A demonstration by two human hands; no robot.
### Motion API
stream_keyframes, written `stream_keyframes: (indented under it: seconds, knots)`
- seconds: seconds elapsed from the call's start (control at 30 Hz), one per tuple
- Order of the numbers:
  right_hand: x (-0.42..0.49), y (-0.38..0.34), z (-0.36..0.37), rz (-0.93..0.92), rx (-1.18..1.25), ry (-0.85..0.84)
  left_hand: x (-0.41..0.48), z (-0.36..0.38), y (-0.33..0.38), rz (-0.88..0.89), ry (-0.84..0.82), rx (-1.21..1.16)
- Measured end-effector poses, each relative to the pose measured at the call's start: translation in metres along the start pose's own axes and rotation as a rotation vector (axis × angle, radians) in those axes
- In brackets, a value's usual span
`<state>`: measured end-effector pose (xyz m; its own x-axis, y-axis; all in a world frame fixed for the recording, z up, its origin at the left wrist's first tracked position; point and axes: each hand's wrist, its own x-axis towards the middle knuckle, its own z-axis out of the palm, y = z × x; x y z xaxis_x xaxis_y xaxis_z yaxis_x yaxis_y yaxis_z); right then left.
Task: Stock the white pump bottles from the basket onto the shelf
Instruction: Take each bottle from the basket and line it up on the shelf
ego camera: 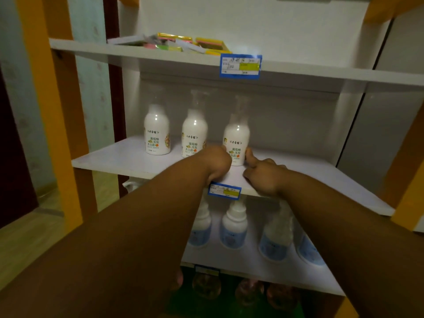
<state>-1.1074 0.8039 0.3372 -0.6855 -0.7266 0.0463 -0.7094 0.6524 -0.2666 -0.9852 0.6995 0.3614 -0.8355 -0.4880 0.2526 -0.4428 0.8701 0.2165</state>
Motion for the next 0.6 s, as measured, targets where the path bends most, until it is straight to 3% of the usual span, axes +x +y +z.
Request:
stream_keyframes:
  seconds: [0.43,0.6]
  knots:
    - [-0.0002,0.0018,-0.0004,-0.026,0.034,0.027,0.0010,0.0063,-0.0009,-0.024,0.043,-0.084]
    - [-0.0030,0.0010,-0.0005,-0.019,0.163,0.082,-0.0006,0.0105,-0.0056,-0.067,0.052,-0.329]
